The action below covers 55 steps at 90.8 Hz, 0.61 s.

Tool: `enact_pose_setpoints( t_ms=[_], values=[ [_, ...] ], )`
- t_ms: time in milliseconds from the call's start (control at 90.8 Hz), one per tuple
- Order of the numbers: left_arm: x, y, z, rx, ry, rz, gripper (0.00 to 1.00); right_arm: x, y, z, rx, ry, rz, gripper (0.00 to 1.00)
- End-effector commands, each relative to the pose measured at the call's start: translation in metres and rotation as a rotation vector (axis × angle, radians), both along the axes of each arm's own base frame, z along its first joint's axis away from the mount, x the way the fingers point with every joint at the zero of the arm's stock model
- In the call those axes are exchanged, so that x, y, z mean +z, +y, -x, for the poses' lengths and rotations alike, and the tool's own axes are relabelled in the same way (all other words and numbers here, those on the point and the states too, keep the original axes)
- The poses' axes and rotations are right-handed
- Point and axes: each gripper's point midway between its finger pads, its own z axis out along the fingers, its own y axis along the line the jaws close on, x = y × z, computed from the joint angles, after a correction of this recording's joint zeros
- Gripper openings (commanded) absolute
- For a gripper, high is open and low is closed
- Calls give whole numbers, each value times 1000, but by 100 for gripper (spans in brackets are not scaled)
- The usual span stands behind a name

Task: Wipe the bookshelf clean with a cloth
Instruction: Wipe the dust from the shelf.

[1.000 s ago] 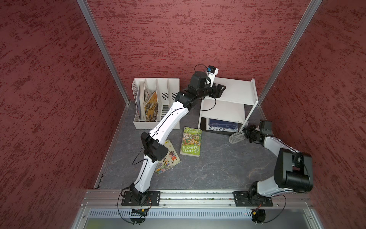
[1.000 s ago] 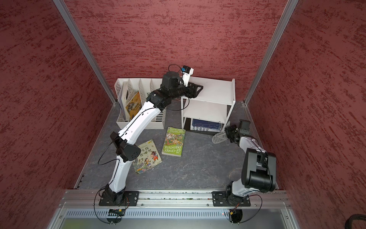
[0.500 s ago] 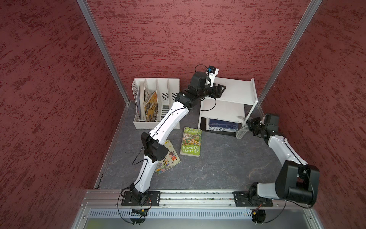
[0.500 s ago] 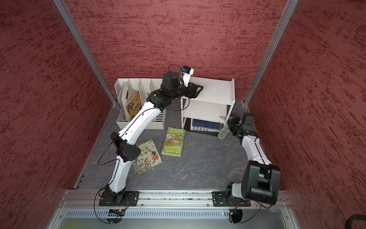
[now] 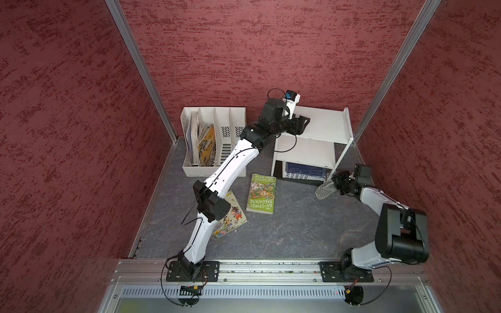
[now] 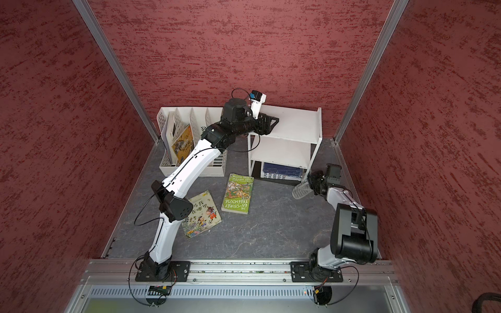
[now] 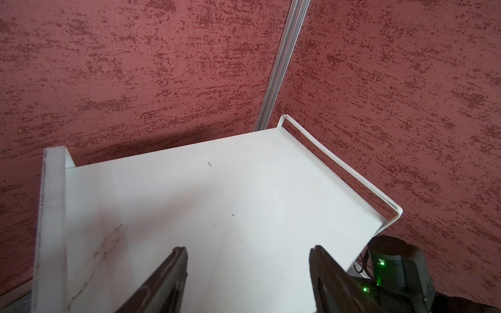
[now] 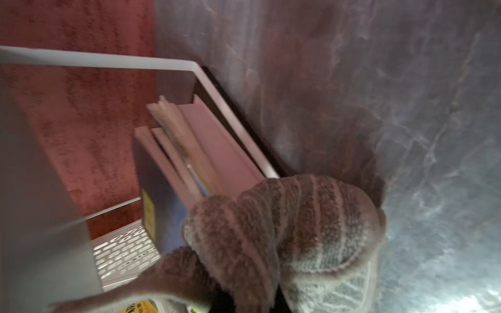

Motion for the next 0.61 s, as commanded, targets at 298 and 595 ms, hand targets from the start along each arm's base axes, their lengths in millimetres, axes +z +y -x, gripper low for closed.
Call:
enact_pose_setpoints(
  t_ms=[298, 595],
  values=[
    [58, 70, 11, 73, 86, 138, 84, 44, -55, -38, -37, -93, 270, 0],
    [36, 115, -8, 145, 202, 133, 86, 46, -66, -108, -132, -344, 148, 0]
  ],
)
